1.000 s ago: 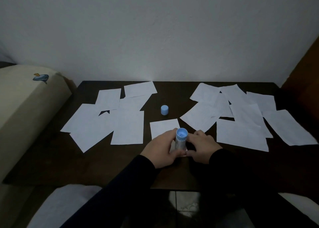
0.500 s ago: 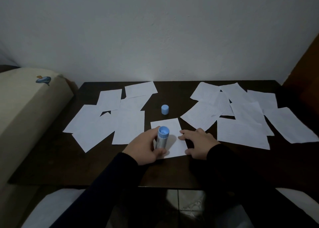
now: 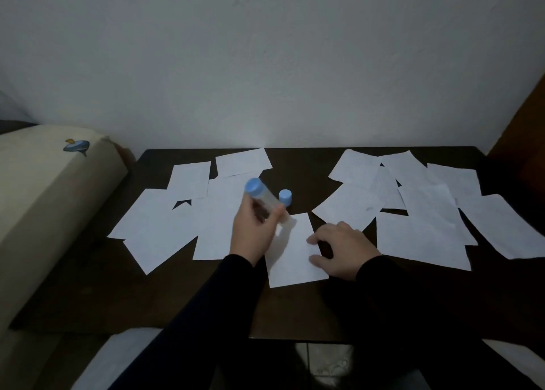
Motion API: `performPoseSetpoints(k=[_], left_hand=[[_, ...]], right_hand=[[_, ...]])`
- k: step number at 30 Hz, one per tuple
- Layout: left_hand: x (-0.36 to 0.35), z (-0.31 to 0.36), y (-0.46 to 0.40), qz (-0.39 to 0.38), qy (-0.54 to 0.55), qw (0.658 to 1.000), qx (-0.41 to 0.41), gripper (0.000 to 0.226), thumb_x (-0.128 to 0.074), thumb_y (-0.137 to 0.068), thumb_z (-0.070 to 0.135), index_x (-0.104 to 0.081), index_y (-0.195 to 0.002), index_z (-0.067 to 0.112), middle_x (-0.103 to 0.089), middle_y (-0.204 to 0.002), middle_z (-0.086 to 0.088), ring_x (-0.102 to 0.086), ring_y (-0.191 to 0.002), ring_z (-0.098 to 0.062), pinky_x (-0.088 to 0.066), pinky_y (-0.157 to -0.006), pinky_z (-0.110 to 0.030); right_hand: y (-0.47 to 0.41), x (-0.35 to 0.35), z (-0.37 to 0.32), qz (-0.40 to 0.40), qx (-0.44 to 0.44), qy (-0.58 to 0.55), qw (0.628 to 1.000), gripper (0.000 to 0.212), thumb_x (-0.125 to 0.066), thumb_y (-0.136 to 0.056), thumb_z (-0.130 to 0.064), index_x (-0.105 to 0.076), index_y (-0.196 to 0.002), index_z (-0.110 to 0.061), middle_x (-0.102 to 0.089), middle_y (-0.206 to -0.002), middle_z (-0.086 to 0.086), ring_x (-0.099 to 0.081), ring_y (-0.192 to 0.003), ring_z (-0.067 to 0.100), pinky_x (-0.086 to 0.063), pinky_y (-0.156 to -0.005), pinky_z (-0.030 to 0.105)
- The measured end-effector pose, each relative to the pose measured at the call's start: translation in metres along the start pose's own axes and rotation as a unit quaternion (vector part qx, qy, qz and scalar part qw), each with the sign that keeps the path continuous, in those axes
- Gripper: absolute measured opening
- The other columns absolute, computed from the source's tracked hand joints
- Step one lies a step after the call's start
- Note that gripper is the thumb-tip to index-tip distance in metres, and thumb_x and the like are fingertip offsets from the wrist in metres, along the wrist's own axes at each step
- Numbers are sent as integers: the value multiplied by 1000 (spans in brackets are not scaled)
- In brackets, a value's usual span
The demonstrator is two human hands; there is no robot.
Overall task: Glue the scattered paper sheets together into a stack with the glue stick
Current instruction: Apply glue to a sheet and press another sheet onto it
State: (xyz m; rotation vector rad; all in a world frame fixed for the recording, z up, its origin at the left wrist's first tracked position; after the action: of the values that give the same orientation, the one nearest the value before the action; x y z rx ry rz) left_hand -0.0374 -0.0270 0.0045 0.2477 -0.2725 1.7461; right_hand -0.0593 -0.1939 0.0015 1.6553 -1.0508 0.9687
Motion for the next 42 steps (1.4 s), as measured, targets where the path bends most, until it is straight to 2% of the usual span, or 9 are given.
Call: performPoseSetpoints(k=[2, 8, 16, 26, 32, 35, 37, 39, 42], left_hand=[[-14, 2, -6, -33, -77, 995, -47, 42, -67, -88, 31, -47, -124, 25, -53, -110, 12, -50, -99, -6, -42, -86, -23], [-35, -5, -29, -60, -170, 980, -86, 48, -68, -86, 35, -48, -127, 23, -59, -122, 4, -50, -99, -5, -43, -84, -22], [-54, -5, -51, -106, -208, 967, -101, 43, -66, -87, 35, -46, -124, 24, -60, -118, 3, -50, -97, -5, -40, -79, -21], [-23, -17, -55, -75, -296, 951, -49, 43, -65, -88, 31, -45, -124, 20, -57, -117, -1, -53, -102, -13, -40, -84, -22], [-9, -19, -50, -63, -264, 962, -9, 46, -64, -89, 29, -40, -127, 23, -58, -123, -2, -56, -108, -18, -44, -91, -29], [5, -6, -44, -16, -153, 988, -18, 72, -62, -92, 23, -13, -144, 32, -56, -126, -7, -59, -97, -15, -48, -87, -28], [14, 8, -40, 21, -87, 995, -45, 88, -62, -92, 20, 3, -148, 38, -50, -137, -11, -62, -102, -20, -49, -92, -32], [20, 15, -40, 18, -79, 995, -65, 77, -58, -95, 21, -7, -148, 41, -46, -142, -10, -60, -111, -22, -49, -92, -32], [23, 9, -43, -30, -75, 994, -78, 46, -56, -96, 26, -39, -134, 45, -55, -131, -3, -58, -101, -10, -50, -84, -22]], right_hand=[[-6, -1, 0, 43, 8, 0, 999, 51, -55, -91, -48, -45, -138, -31, -41, -145, -8, -37, -128, 14, -35, -107, 37], [-20, -27, -1, 0, 5, 38, 999, 69, -40, -94, -60, -20, -152, -31, -15, -159, -12, -22, -137, 17, -25, -110, 37], [-22, -26, 2, 79, 27, 41, 996, 68, -44, -92, -59, -26, -151, -30, -24, -157, -15, -29, -134, 14, -31, -104, 34], [-24, -29, 5, 57, 17, 33, 998, 68, -44, -92, -60, -25, -151, -32, -20, -157, -17, -28, -133, 14, -30, -106, 34], [-23, -29, 5, 43, 10, 15, 999, 67, -45, -91, -59, -26, -150, -33, -19, -157, -18, -26, -131, 12, -28, -106, 32], [-23, -28, 4, 24, 7, 23, 999, 67, -44, -92, -58, -23, -151, -32, -16, -158, -17, -23, -134, 13, -25, -108, 34], [-23, -26, 5, 10, 4, 24, 1000, 67, -44, -93, -56, -22, -151, -32, -15, -158, -16, -21, -136, 14, -23, -110, 35], [-22, -24, 6, -4, 0, 28, 1000, 66, -45, -94, -54, -21, -151, -32, -14, -159, -16, -19, -139, 15, -21, -113, 37], [-22, -19, 9, -26, -8, 27, 999, 63, -48, -95, -44, -21, -151, -33, -12, -160, -13, -17, -140, 16, -18, -115, 39]])
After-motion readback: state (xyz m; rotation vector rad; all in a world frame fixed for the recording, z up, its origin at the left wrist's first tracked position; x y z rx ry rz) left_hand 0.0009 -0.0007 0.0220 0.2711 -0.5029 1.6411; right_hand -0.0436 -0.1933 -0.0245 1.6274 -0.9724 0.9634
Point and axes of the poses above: each hand's wrist, its own y-axis away from the middle knuckle, its own x-axis out of the back of the hand, z = x × y, the point moved 4 cm from there along -y, towards the middle knuckle
